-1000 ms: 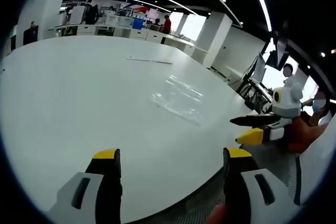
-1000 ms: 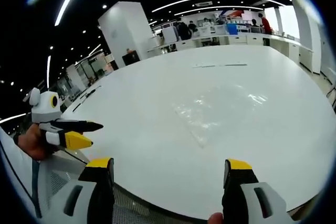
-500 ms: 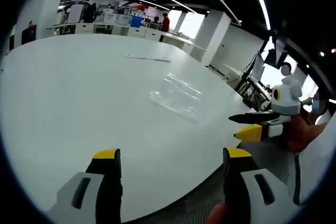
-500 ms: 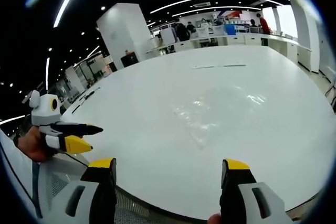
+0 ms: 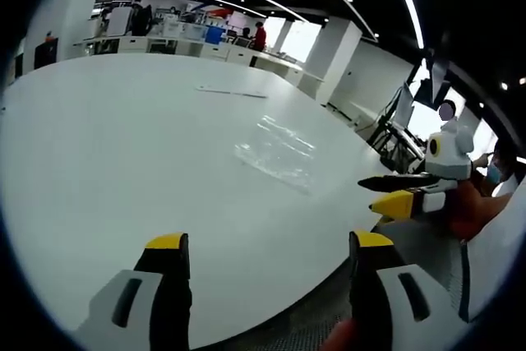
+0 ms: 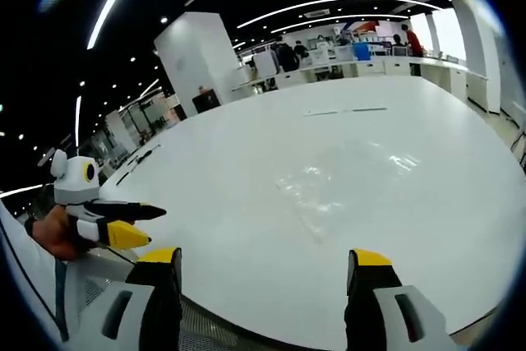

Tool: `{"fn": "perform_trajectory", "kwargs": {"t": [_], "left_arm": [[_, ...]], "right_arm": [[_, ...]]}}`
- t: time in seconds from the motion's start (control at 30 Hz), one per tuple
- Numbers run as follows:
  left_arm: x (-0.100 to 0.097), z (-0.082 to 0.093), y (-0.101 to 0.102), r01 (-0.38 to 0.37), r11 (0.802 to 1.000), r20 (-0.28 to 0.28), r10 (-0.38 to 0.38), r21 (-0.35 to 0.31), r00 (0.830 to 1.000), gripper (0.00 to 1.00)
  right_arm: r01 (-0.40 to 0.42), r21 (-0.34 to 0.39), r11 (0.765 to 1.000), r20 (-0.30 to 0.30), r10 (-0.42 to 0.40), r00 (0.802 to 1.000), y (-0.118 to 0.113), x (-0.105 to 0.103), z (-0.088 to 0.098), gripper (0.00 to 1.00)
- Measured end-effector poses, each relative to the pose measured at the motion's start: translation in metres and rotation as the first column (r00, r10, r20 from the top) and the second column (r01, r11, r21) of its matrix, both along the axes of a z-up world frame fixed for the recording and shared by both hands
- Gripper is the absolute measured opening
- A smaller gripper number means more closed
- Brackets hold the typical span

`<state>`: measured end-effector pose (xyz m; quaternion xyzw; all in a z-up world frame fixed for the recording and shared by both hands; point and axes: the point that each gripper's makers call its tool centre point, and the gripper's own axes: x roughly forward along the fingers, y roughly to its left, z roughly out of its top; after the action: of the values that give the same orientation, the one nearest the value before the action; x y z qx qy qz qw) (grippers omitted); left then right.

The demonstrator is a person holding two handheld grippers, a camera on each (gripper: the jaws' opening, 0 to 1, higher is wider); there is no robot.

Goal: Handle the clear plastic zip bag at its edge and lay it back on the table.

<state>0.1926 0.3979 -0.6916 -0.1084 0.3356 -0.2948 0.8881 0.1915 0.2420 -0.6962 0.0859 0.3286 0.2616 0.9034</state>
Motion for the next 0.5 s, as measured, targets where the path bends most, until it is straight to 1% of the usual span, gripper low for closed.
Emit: {"fn": "perform_trajectory", "kwargs": {"t": [0.17,0.43,0.5], "left_arm": [[-0.0011,-0.0013,-0.001,0.012,1.0,0.0,-0.012,0.005,1.0,0.79],[-0.0024,-0.0004,-0.0031,0.021,1.0,-0.004,-0.021,0.004,1.0,0.78],[-0.0025,-0.0003,-0.003,0.02,1.0,-0.003,-0.02,0.003,1.0,0.78]], "right_arm": [[-0.003,0.007,1.0,0.007,0.003,1.0,0.0024,0.0007,0.0066,0.83],[-0.024,-0.001,1.0,0.005,0.024,1.0,0.0064,0.0007,0.0066,0.8],[-0.024,0.015,1.0,0.01,0.024,1.0,0.0077,0.0027,0.0091,0.8]]}}
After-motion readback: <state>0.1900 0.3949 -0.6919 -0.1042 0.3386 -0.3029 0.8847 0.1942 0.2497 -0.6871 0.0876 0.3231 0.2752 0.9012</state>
